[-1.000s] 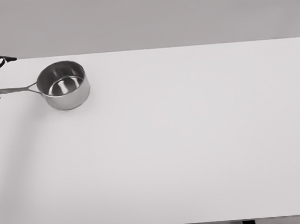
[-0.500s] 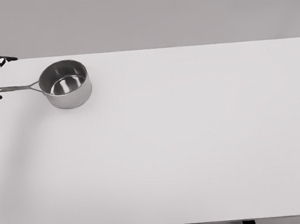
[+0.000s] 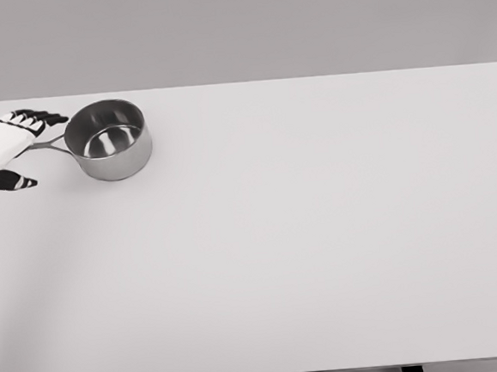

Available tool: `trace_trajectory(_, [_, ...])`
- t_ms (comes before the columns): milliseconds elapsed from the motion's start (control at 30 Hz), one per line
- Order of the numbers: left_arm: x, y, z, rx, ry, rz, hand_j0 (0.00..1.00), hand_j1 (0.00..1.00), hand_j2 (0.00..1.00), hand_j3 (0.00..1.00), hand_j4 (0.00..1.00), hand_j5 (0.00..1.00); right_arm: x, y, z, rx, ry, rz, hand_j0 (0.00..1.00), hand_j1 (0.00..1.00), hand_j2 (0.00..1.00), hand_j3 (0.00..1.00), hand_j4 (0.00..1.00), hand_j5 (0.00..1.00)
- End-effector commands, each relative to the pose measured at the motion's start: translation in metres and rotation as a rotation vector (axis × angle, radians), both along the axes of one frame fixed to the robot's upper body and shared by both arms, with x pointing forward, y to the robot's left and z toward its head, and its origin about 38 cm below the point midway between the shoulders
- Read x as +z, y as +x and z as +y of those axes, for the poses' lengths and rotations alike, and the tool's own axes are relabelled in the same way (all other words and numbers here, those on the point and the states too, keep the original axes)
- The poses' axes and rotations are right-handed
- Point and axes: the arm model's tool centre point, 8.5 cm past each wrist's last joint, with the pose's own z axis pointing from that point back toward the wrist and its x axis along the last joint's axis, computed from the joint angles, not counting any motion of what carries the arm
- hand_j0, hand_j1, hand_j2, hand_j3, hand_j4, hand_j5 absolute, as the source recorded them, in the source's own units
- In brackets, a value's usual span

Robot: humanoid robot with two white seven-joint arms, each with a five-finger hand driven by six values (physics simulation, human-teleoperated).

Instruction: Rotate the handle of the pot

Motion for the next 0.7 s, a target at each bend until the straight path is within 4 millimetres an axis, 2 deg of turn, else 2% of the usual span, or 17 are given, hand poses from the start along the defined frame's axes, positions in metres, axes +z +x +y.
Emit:
trace_trajectory(0, [0.040,-0.006,-0.011,-0.036,-0.010,-0.123,1.00,1.00,1.00,1.00,1.00,1.00,0.000,0.000,0.000,0.000,0.000,-0.001,1.00,1.00,1.00,1.00,1.00,1.00])
trace_trajectory(67, [0.053,-0.026,-0.025,-0.096,-0.032,-0.175,1.00,1.00,1.00,1.00,1.00,1.00,0.000,0.000,0.000,0.000,0.000,-0.001,1.00,1.00,1.00,1.00,1.00,1.00])
trace_trajectory(133, [0.066,-0.038,-0.034,-0.160,-0.043,-0.225,1.00,1.00,1.00,1.00,1.00,1.00,0.000,-0.001,0.000,0.000,0.000,0.002,1.00,1.00,1.00,1.00,1.00,1.00])
trace_trajectory(233, [0.085,-0.060,-0.036,-0.190,-0.125,-0.288,1.00,1.00,1.00,1.00,1.00,1.00,0.000,0.000,0.000,0.000,0.000,-0.001,1.00,1.00,1.00,1.00,1.00,1.00])
trace_trajectory(400, [0.064,-0.075,-0.041,-0.222,-0.302,-0.229,1.00,1.00,1.00,1.00,1.00,1.00,0.000,0.000,0.000,0.000,0.000,0.001,1.00,1.00,1.00,1.00,1.00,1.00])
trace_trajectory(500, [0.045,-0.085,-0.043,-0.220,-0.334,-0.173,1.00,1.00,1.00,1.00,1.00,1.00,0.000,0.000,0.000,0.000,0.000,0.001,1.00,1.00,1.00,1.00,1.00,1.00])
trace_trajectory(600, [0.015,-0.106,-0.051,-0.234,-0.327,-0.073,1.00,1.00,1.00,1.00,1.00,1.00,0.000,0.000,0.000,0.000,0.000,0.001,1.00,1.00,1.00,1.00,1.00,1.00])
trace_trajectory(667, [0.009,-0.108,-0.054,-0.242,-0.324,-0.051,1.00,1.00,1.00,1.00,1.00,1.00,0.000,-0.001,0.000,0.000,0.000,0.002,1.00,1.00,1.00,1.00,1.00,1.00])
